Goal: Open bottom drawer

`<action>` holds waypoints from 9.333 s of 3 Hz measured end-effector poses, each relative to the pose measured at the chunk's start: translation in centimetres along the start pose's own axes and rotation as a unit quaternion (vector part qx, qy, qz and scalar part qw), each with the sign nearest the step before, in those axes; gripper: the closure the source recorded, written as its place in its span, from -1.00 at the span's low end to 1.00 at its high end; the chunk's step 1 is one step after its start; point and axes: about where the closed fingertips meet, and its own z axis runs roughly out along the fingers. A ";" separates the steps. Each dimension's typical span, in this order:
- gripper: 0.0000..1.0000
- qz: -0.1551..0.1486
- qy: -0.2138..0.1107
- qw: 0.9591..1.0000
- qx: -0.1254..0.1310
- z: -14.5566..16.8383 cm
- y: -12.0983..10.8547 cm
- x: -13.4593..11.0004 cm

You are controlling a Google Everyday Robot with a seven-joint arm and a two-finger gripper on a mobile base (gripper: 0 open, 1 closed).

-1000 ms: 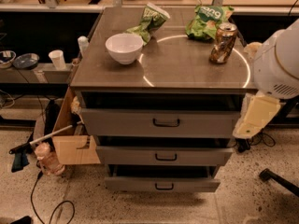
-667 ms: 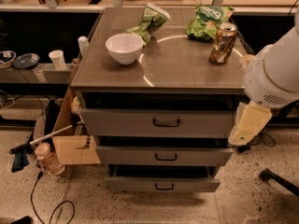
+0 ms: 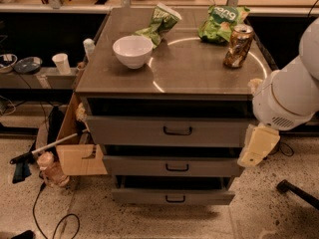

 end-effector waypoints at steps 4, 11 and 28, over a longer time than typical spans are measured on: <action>-1.00 0.019 -0.086 0.992 -0.092 3.8 3.1 0.9; -1.00 0.104 -0.024 0.993 -0.043 16.8 7.7 3.4; -1.00 0.040 -0.044 0.977 -0.205 49.9 19.5 5.7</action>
Offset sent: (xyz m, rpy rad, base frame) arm -0.0164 0.0090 -0.0420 0.2325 0.1701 0.1228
